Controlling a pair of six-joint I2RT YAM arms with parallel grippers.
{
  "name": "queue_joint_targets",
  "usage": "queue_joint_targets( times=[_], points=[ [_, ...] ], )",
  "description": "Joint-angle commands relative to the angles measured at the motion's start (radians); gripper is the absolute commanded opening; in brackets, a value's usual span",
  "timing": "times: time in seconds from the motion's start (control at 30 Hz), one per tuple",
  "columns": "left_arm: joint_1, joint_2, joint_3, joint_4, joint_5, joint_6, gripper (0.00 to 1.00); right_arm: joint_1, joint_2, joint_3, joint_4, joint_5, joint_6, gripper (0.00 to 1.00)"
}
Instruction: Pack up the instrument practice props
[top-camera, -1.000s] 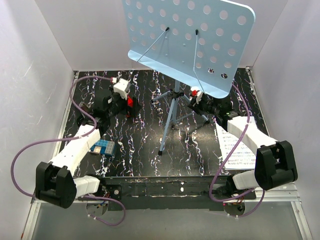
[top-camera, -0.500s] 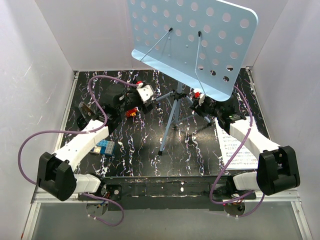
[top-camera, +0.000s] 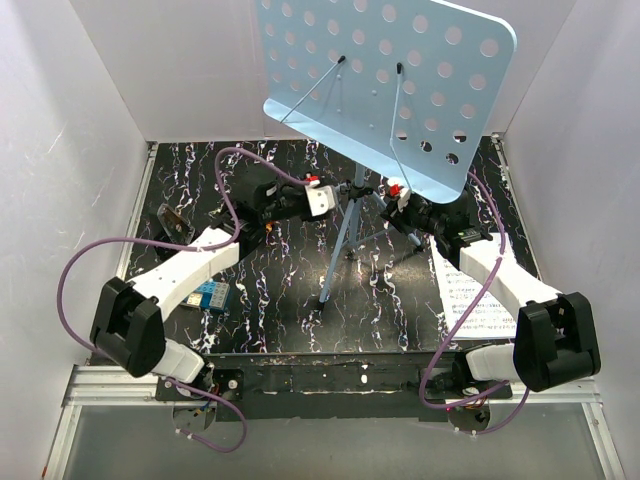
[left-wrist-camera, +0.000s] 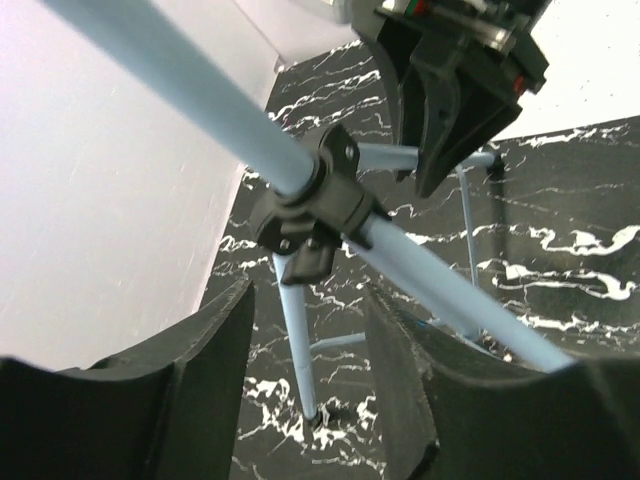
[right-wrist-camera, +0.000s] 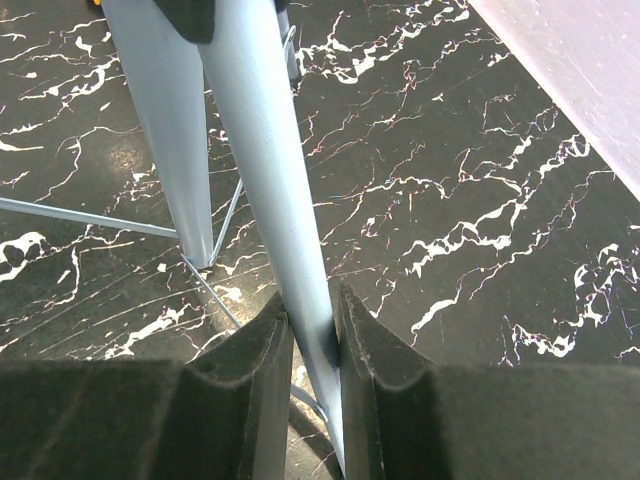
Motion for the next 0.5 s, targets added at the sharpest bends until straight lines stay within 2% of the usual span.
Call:
queue_joint_targets(
  times=[0.0, 0.13, 0.2, 0.37, 0.47],
  points=[
    [-0.026, 0.04, 0.078, 0.029, -0.004, -0.007, 0.45, -0.004, -0.013, -0.045, -0.174, -0.049, 0.121, 0.01],
    [-0.042, 0.081, 0.102, 0.026, -0.018, -0.004, 0.38, -0.005, -0.005, -0.037, -0.18, -0.051, 0.123, 0.01],
    [-0.046, 0.091, 0.11, 0.018, -0.03, -0.001, 0.3, -0.005, -0.004, -0.035, -0.179, -0.051, 0.124, 0.01],
    [-0.049, 0.094, 0.105, 0.012, -0.069, 0.001, 0.02, -0.005, -0.001, -0.034, -0.175, -0.054, 0.129, 0.01],
    [-0.049, 0.088, 0.108, 0.015, -0.102, -0.092, 0.0, -0.005, 0.001, -0.031, -0.177, -0.054, 0.13, 0.01]
  ],
)
